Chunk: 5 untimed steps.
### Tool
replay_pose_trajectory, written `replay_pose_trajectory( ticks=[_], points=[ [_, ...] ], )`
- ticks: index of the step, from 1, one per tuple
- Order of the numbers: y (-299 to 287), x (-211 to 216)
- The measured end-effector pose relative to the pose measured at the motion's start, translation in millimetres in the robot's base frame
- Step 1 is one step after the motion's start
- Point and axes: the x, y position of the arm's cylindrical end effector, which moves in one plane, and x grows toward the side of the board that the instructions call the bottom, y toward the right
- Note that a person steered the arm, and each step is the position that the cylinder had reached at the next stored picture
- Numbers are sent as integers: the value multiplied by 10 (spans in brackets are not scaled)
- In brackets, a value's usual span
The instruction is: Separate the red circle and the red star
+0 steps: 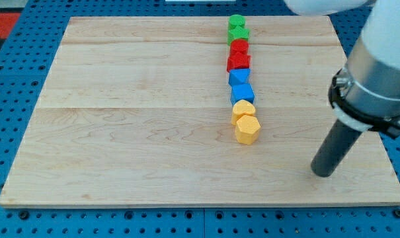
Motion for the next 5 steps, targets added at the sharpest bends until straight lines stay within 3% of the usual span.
replay_pose_trajectory(
  ticks=[1, 2, 3, 5],
  points=[
    [-525, 190],
    [-1214, 89],
    [-1754, -504],
    [-1840, -2194]
  ],
)
